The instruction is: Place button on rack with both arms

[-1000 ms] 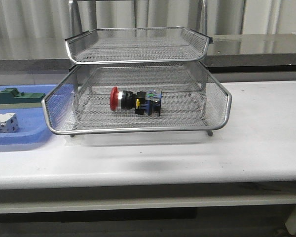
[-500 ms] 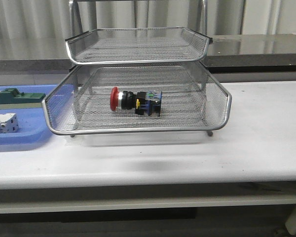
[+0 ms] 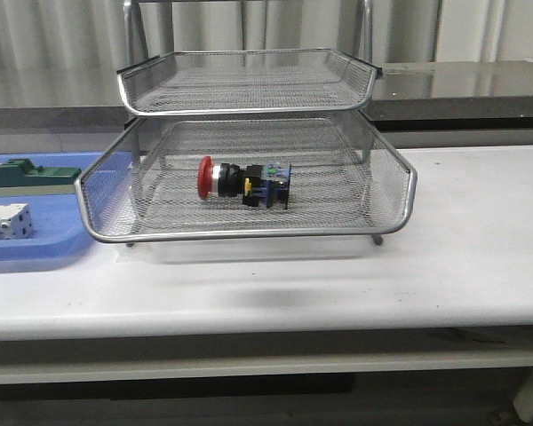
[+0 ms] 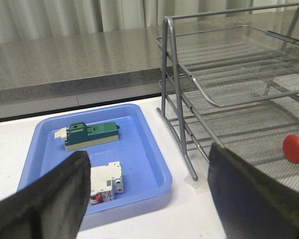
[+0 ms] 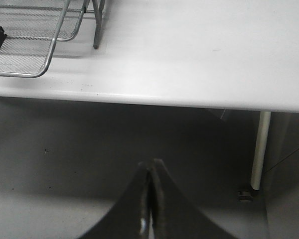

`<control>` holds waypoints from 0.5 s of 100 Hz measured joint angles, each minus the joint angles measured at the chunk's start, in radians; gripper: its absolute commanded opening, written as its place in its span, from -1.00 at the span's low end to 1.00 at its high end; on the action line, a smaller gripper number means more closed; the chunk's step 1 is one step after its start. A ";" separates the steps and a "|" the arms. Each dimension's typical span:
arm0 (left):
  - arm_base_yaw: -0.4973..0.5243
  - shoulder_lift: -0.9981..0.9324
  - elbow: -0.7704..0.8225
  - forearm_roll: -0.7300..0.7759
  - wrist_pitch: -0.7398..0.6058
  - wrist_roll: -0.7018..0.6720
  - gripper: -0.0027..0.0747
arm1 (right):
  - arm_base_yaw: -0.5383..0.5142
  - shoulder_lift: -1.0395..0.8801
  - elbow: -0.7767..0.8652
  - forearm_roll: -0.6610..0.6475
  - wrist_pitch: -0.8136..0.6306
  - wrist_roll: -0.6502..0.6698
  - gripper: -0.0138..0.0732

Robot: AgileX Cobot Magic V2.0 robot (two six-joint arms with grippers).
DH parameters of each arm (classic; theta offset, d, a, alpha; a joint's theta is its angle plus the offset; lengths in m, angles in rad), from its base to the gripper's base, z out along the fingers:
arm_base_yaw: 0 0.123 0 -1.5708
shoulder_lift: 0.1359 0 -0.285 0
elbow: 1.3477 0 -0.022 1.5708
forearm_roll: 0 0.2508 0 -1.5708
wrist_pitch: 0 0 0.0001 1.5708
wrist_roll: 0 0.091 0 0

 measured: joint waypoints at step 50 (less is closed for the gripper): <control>0.000 0.000 0.004 -0.002 -0.036 0.000 -0.46 | 0.000 0.000 0.000 0.000 0.000 0.000 -0.84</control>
